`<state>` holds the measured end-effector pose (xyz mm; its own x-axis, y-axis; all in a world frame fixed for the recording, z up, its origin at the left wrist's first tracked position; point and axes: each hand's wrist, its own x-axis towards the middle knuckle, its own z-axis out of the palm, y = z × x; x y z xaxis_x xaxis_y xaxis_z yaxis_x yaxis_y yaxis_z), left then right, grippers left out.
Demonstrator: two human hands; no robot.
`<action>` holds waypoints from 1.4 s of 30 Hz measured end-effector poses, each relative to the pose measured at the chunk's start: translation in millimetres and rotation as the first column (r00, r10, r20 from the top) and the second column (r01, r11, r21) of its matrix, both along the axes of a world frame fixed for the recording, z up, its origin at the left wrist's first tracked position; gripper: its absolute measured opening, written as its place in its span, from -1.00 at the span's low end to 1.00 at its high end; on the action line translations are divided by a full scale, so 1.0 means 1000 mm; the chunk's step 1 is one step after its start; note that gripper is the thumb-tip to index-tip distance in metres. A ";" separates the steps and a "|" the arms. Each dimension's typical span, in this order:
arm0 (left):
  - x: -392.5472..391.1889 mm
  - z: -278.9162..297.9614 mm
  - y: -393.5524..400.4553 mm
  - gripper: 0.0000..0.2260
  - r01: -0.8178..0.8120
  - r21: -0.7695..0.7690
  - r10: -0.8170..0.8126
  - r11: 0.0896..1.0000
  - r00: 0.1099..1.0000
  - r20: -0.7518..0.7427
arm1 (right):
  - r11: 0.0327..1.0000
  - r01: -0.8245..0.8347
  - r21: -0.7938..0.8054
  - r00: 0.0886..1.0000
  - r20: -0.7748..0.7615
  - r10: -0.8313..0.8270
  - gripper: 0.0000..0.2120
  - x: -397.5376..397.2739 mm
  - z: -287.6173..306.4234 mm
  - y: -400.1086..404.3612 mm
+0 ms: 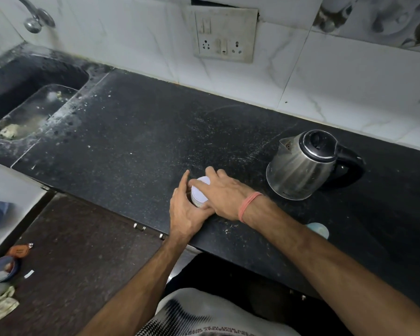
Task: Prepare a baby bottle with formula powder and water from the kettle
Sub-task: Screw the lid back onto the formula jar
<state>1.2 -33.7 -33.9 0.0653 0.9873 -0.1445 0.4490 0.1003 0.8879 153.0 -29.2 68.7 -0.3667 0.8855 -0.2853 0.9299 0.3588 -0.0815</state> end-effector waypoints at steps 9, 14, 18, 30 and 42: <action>0.003 0.005 0.007 0.16 0.023 -0.049 -0.025 0.999 0.999 -0.041 | 0.923 0.270 0.274 0.938 0.142 -0.317 -0.21 -0.024 -0.017 0.008; -0.001 0.000 0.007 0.00 0.044 -0.023 -0.044 0.999 0.999 -0.011 | 0.915 0.379 0.139 0.889 0.219 -0.402 -0.11 -0.019 -0.006 0.008; -0.003 -0.001 0.013 -0.09 0.139 0.000 -0.139 0.990 0.988 -0.070 | 0.967 0.236 0.098 0.969 0.051 -0.242 -0.27 0.003 0.004 0.002; -0.004 -0.025 0.027 -0.28 0.249 0.088 -0.221 0.965 0.944 -0.244 | 0.954 0.186 0.237 0.969 0.117 -0.218 -0.27 -0.015 -0.027 0.006; -0.011 -0.024 0.026 -0.27 0.298 0.076 -0.279 0.952 0.941 -0.192 | 0.878 0.418 0.235 0.906 -0.038 -0.421 -0.31 -0.027 -0.039 -0.005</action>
<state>-10.2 -7.4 -57.4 0.3320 0.9400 -0.0787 0.5958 -0.1443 0.7901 125.8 -34.7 29.4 0.0565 0.9969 -0.0554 0.9978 -0.0583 -0.0303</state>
